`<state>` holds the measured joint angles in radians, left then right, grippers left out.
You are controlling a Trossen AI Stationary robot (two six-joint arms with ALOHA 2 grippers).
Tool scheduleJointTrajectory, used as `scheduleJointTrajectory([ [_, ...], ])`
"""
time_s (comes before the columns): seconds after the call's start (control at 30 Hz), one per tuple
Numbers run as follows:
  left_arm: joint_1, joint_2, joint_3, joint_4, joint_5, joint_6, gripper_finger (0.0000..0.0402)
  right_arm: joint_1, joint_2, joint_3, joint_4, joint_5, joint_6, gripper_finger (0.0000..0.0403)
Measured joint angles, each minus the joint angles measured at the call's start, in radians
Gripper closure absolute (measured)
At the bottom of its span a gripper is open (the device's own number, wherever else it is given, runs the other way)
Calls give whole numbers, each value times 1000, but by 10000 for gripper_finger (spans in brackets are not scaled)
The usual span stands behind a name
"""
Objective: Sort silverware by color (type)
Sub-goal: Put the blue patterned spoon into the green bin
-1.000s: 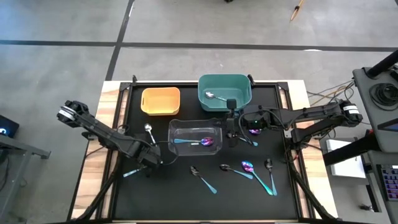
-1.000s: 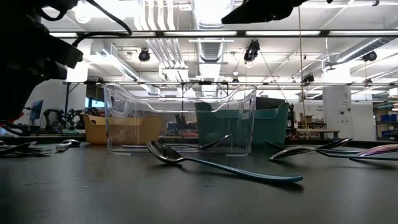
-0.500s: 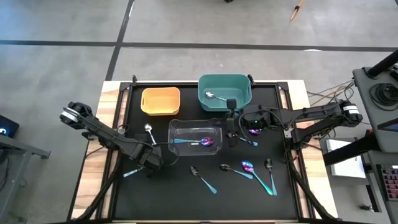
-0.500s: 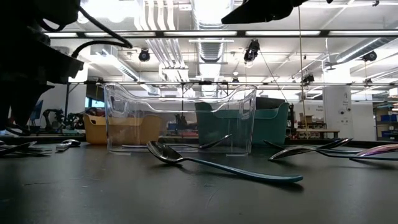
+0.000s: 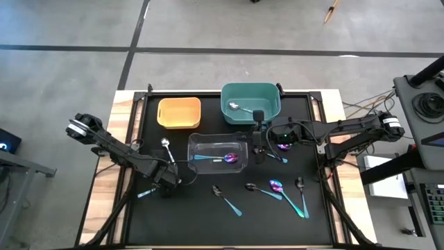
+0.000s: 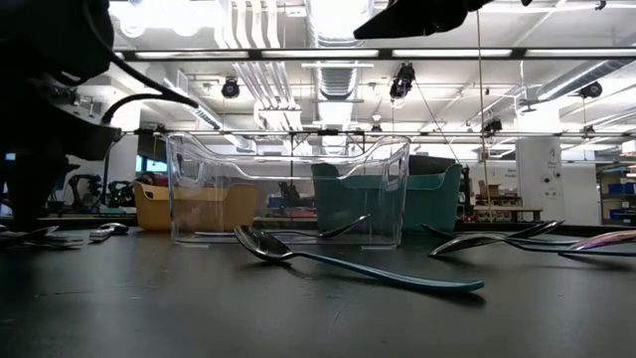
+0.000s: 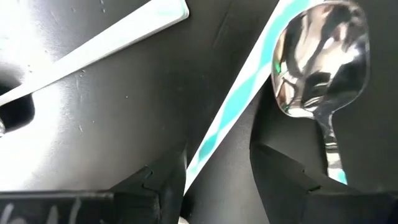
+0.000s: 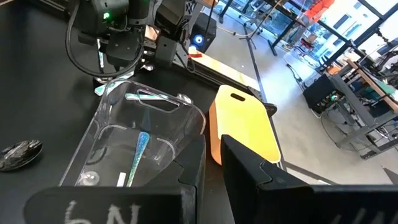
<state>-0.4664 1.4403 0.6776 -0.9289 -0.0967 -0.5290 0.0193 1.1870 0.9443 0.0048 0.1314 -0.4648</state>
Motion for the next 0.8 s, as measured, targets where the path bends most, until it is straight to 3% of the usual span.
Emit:
scheduleJointTrajectory([
  [0.33, 0, -6, -36, 44, 1, 7, 251, 0, 0, 0, 0, 0, -5, 360],
  [0.8, 0, -4, -38, 58, 15, 20, 338, 0, 0, 0, 0, 0, -4, 360],
])
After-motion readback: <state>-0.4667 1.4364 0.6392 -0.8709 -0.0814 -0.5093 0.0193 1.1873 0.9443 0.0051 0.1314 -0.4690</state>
